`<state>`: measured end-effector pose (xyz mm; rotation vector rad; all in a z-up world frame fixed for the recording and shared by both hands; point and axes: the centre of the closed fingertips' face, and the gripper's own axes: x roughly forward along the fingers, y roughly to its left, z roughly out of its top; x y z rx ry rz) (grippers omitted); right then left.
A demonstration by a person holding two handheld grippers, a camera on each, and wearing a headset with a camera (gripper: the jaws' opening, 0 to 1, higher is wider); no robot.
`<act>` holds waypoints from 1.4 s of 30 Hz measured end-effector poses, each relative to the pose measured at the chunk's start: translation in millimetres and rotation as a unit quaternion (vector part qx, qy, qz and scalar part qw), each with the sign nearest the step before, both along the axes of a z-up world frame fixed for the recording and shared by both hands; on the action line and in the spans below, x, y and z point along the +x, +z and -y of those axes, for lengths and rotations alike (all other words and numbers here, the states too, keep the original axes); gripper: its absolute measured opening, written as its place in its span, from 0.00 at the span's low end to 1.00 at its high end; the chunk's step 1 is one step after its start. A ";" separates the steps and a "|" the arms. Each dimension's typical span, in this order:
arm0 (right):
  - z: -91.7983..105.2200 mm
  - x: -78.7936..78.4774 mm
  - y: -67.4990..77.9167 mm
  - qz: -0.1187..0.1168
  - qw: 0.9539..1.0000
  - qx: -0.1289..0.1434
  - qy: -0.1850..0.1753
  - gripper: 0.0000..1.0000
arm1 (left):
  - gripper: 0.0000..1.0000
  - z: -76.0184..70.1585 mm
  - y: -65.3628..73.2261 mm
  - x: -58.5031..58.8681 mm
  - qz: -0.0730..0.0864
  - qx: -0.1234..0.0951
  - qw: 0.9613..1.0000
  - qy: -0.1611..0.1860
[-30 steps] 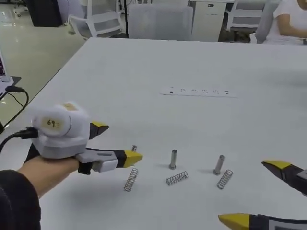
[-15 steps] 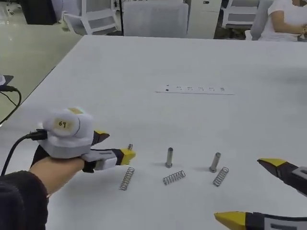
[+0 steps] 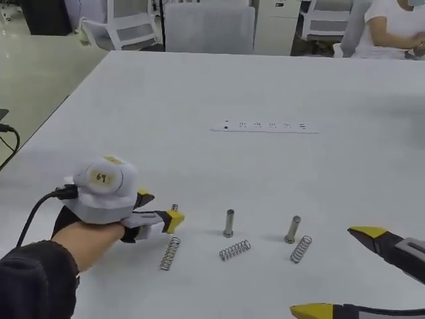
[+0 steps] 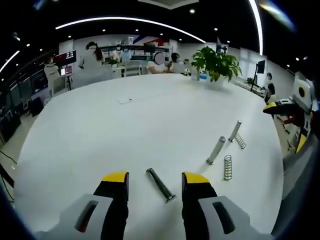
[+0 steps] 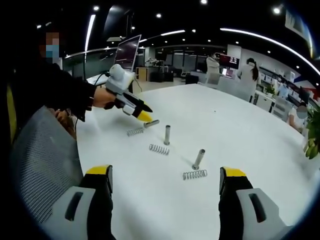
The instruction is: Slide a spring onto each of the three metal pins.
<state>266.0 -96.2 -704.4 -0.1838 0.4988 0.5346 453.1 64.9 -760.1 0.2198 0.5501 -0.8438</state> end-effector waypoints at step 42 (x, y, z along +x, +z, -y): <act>1.8 0.3 -5.0 -0.007 1.000 0.003 -0.003 0.87 | 0.07 6.8 -30.9 13.8 -0.031 0.061 0.998 0.000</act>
